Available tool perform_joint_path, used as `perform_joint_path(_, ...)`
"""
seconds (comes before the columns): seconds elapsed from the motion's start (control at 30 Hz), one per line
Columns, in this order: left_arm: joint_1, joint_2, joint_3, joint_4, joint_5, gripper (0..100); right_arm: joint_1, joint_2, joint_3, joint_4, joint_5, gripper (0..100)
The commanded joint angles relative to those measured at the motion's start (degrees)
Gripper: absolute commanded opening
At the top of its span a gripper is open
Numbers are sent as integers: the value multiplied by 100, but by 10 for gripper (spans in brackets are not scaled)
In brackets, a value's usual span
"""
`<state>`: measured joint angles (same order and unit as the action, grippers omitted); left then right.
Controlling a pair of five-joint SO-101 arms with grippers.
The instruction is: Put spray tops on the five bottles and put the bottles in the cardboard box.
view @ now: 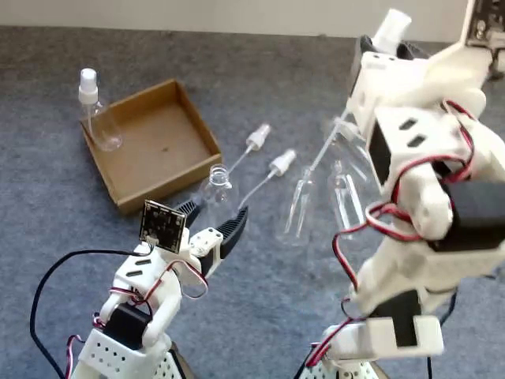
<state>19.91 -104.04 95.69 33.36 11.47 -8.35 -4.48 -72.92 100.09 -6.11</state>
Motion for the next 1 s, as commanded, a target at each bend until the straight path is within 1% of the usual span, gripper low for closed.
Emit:
perform_joint_path(0.0, 145, -84, 66, -141, 26, 140, 75, -655, 321, 119, 97, 45)
perform_joint_path(0.07, 347, -84, 66, -132, 26, 140, 75, -857, 462, 119, 97, 45)
perform_joint_path(0.2, 980, -84, 119, -105, 26, 140, 92, -1262, 936, 119, 97, 45)
perform_joint_path(0.33, 1446, -84, 136, -105, 26, 140, 92, -1789, 1701, 119, 97, 45)
perform_joint_path(0.67, 2062, -84, 136, -105, 26, 140, 75, -3732, 4171, 31, 97, 45)
perform_joint_path(0.8, 2316, -84, 136, -105, 26, 140, 75, -4637, 5086, -585, 97, 45)
perform_joint_path(0.97, 2782, -84, 136, -105, 26, 140, 92, -5587, 6686, -1921, 97, 45)
